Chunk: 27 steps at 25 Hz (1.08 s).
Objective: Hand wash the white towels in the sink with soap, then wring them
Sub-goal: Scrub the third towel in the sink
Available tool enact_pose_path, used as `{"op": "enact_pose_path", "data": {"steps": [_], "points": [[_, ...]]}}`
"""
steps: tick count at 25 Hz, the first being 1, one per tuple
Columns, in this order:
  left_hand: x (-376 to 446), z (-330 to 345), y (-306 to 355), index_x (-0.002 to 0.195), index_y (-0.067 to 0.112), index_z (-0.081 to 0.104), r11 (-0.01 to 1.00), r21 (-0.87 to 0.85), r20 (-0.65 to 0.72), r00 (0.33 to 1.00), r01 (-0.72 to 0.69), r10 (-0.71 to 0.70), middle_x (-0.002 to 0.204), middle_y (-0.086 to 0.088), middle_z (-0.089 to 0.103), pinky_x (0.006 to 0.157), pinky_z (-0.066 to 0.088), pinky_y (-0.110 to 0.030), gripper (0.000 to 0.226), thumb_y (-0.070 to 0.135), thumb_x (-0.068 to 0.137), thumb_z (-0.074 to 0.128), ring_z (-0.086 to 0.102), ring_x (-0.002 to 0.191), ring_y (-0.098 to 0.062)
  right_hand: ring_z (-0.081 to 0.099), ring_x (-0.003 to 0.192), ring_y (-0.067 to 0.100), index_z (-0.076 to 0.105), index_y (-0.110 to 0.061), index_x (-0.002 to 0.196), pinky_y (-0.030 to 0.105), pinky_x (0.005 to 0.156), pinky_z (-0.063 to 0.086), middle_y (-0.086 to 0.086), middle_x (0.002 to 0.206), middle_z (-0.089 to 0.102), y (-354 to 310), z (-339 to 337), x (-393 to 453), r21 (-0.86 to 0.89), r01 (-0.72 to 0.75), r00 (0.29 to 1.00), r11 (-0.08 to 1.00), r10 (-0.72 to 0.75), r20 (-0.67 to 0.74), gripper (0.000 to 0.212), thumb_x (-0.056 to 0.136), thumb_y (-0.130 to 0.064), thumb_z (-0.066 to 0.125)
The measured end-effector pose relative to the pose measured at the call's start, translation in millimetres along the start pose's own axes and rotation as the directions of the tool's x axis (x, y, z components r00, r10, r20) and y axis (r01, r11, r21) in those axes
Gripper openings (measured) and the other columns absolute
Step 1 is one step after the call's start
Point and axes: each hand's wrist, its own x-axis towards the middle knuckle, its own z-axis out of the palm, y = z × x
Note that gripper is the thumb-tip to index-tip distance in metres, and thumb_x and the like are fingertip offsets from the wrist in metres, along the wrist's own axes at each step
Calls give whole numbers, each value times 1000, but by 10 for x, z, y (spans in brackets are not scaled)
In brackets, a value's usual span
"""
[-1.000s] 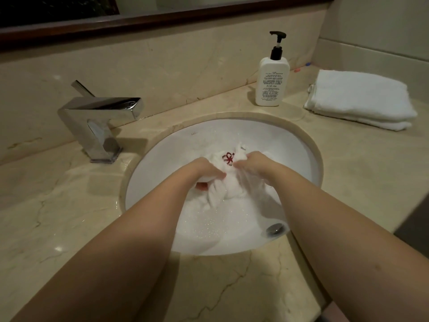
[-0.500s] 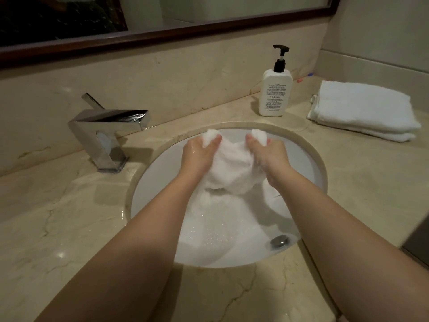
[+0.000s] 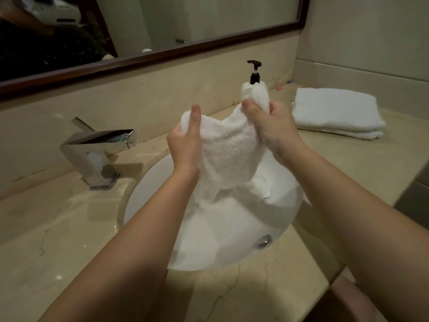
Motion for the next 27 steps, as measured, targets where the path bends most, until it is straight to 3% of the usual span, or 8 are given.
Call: {"op": "enact_pose_path", "data": {"steps": [4, 10, 14, 17, 20, 22, 25, 27], "points": [[-10, -36, -239, 78, 13, 62, 969, -76, -9, 972, 234, -236, 80, -2, 60, 79, 52, -33, 38, 47, 83, 79, 63, 79, -17, 59, 71, 13, 65, 10, 104, 27, 67, 46, 4, 81, 62, 239, 196, -96, 17, -93, 995, 995, 94, -33, 57, 96, -47, 61], [18, -22, -414, 84, 15, 57, 908, -72, 15, 911, 412, -412, 85, -7, 53, 74, 45, -39, 24, 35, 70, 56, 56, 81, -24, 59, 71, 15, 59, -15, 74, 30, 68, 49, 3, 76, 59, 482, 653, -79, 368, -271, 941, 889, 325, -92, 25, 91, -30, 69], [-30, 85, -544, 96, 16, 63, 885, -85, -2, 888, 457, -459, 97, -4, 63, 88, 51, -37, 20, 34, 90, 61, 65, 97, -25, 54, 61, 14, 55, -15, 68, 32, 62, 45, 1, 66, 57, 663, 685, 6, 148, -215, 945, 965, 244, -216, 39, 94, -43, 65], [6, 110, -553, 103, 21, 64, 927, -64, -55, 926, 369, -373, 107, 8, 67, 100, 48, -31, 37, 56, 91, 65, 63, 109, -15, 60, 64, 14, 64, -6, 74, 33, 65, 48, 1, 68, 62, 652, 609, -7, 78, -191, 948, 979, 204, -244, 57, 95, -58, 55], [-12, 137, -572, 97, 23, 73, 895, -56, 115, 893, 442, -434, 98, 4, 76, 89, 55, -32, 58, 77, 83, 59, 72, 96, -14, 47, 43, 7, 48, -17, 47, 29, 51, 38, -8, 41, 46, 587, 722, -184, -84, -111, 989, 990, 102, -106, 67, 96, -63, 48], [-100, 233, -598, 98, 14, 77, 884, -31, 178, 873, 467, -455, 89, -4, 78, 76, 57, -29, 56, 65, 93, 55, 76, 86, -18, 52, 49, 14, 44, -19, 46, 35, 55, 41, -6, 44, 48, 604, 761, -145, -130, -110, 986, 985, 92, -137, 66, 96, -62, 50], [-148, 331, -605, 102, -3, 72, 887, -55, 134, 883, 459, -449, 89, -15, 75, 71, 55, -33, 48, 42, 102, 54, 74, 81, -26, 51, 55, 18, 43, -20, 47, 33, 61, 41, -7, 44, 47, 675, 714, 3, -34, -216, 950, 976, 202, -237, 63, 99, -53, 52], [-40, 273, -637, 91, 7, 69, 845, -111, 56, 853, 523, -520, 77, -8, 72, 64, 54, -28, 39, 42, 101, 56, 70, 70, -22, 50, 54, 20, 44, -19, 45, 32, 60, 40, -6, 45, 48, 702, 755, -107, -34, -234, 966, 972, 228, -123, 63, 99, -50, 54]]}}
